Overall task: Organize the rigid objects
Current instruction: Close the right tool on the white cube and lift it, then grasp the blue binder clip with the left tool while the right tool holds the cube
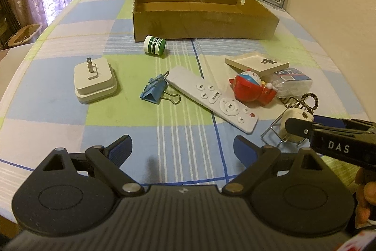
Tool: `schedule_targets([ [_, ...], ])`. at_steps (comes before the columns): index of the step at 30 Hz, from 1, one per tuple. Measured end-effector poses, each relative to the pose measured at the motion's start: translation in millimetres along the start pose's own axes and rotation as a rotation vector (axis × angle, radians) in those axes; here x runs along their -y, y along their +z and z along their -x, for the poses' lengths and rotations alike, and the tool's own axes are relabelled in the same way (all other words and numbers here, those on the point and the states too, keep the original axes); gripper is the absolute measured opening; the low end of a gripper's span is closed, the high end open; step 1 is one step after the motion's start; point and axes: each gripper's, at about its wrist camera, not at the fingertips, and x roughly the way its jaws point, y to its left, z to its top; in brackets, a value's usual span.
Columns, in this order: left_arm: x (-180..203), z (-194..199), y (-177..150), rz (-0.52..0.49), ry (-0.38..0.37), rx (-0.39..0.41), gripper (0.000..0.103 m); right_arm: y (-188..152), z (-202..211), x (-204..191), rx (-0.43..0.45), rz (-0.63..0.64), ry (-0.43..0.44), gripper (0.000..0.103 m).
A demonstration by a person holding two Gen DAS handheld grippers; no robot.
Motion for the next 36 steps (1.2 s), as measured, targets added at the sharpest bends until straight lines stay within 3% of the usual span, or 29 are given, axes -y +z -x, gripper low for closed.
schedule_targets([
  [14,-11,-6,-2,0.031,-0.008,-0.006,0.091,0,-8,-13,0.007,-0.006,-0.113,0.043],
  [27,-14,-7,-3,0.042,-0.014,-0.003,0.091,8,6,-17,0.106,0.015,-0.08,0.041],
  [29,-14,-7,-2,0.041,-0.014,0.001,0.091,11,9,-17,0.125,0.021,-0.073,0.018],
  [30,-14,-7,-1,0.041,-0.014,0.002,0.091,13,11,-18,0.129,0.024,-0.07,0.015],
  [36,-15,-8,0,0.042,-0.014,0.006,0.091,17,8,-14,0.129,0.036,-0.076,0.014],
])
